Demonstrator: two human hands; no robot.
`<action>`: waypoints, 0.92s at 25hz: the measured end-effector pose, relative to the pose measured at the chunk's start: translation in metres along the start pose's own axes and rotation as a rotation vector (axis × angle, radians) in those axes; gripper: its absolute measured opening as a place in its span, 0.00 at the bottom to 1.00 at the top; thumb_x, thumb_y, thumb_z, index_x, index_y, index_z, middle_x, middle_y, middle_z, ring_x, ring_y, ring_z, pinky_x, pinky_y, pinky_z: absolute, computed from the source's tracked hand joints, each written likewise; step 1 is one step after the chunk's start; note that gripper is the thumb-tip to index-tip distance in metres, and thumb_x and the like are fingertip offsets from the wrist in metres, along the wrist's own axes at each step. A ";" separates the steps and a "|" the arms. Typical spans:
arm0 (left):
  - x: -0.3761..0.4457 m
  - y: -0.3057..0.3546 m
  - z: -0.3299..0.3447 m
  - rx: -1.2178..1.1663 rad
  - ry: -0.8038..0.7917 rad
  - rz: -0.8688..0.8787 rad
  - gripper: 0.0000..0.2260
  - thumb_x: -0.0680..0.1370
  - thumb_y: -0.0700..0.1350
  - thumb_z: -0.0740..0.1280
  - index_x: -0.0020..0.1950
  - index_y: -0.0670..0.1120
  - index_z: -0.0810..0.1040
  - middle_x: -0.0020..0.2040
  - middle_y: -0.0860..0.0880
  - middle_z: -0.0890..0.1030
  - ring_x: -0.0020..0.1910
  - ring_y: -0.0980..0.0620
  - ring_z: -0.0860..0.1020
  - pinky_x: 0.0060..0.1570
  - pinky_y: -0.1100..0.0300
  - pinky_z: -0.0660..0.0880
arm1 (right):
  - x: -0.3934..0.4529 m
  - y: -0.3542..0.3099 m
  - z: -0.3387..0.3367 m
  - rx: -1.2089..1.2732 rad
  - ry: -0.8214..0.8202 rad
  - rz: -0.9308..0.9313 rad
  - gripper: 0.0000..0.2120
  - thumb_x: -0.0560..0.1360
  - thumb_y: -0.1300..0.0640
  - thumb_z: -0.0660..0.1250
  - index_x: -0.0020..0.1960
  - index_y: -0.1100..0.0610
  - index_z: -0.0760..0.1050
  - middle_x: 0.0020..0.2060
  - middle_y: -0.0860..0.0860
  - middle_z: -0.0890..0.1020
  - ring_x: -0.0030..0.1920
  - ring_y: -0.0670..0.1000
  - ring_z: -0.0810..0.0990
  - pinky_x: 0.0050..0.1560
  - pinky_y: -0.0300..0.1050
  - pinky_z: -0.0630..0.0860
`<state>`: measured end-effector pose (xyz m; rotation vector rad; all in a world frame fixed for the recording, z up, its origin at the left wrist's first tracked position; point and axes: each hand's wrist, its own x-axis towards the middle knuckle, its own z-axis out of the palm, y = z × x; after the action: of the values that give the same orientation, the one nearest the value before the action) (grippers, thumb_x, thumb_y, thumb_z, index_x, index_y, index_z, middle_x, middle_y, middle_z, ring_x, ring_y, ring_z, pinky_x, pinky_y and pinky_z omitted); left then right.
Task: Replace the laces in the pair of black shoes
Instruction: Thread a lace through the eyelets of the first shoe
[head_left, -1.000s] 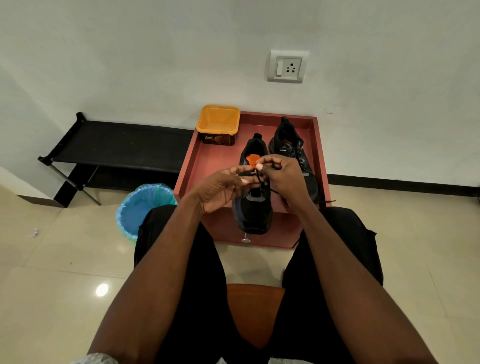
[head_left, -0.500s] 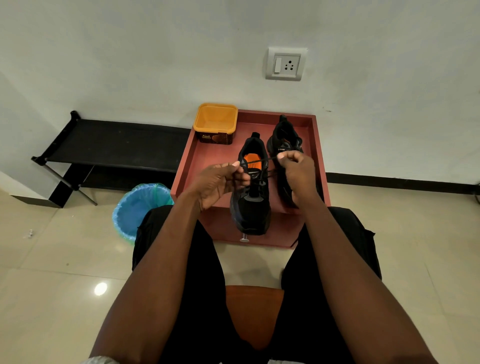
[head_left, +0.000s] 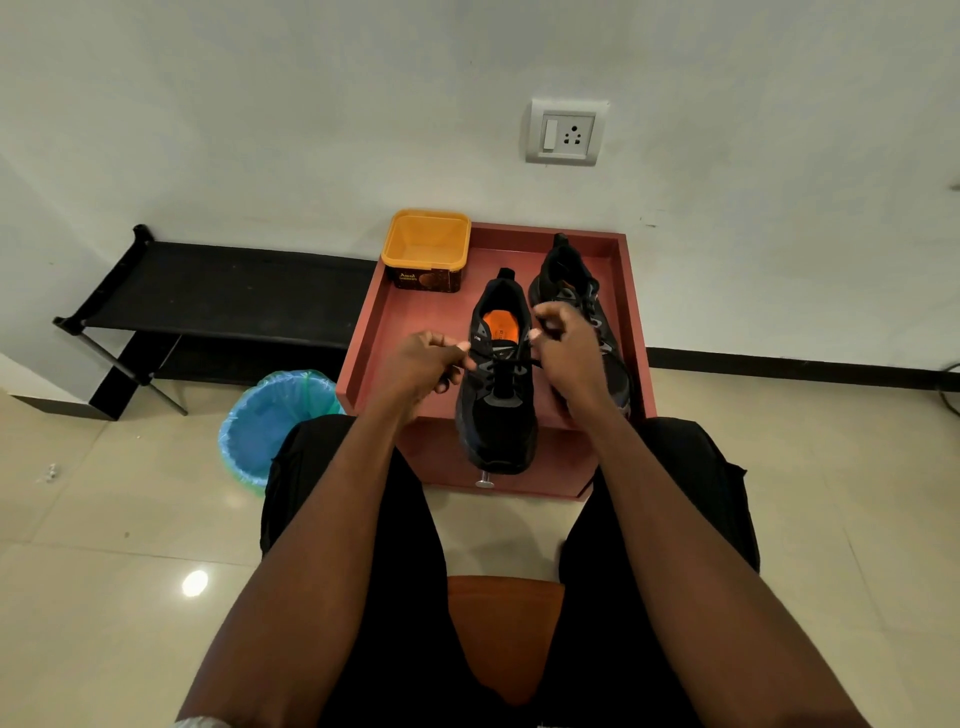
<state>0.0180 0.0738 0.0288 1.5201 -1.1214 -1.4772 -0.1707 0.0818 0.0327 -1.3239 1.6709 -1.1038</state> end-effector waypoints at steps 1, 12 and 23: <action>-0.001 -0.001 0.004 0.002 -0.032 0.026 0.04 0.79 0.40 0.68 0.46 0.42 0.75 0.37 0.44 0.83 0.29 0.54 0.74 0.26 0.62 0.66 | -0.003 -0.001 0.006 0.029 -0.177 -0.035 0.15 0.77 0.66 0.66 0.62 0.56 0.75 0.56 0.50 0.80 0.55 0.46 0.79 0.55 0.39 0.77; 0.012 -0.005 0.009 -0.171 0.028 -0.046 0.04 0.80 0.34 0.65 0.47 0.41 0.79 0.41 0.43 0.83 0.37 0.51 0.81 0.35 0.62 0.77 | 0.011 0.023 0.016 -0.267 0.008 -0.071 0.08 0.76 0.63 0.63 0.43 0.56 0.79 0.35 0.46 0.79 0.37 0.46 0.77 0.42 0.48 0.76; 0.020 -0.008 0.022 -0.113 0.084 0.003 0.05 0.74 0.40 0.75 0.40 0.41 0.81 0.34 0.43 0.81 0.30 0.52 0.76 0.32 0.61 0.74 | 0.006 0.013 0.027 -0.145 -0.134 -0.166 0.06 0.75 0.63 0.71 0.50 0.58 0.85 0.43 0.51 0.85 0.46 0.49 0.83 0.50 0.46 0.79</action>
<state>-0.0042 0.0598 0.0124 1.4874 -0.9745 -1.4368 -0.1519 0.0723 0.0101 -1.6173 1.5894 -0.9782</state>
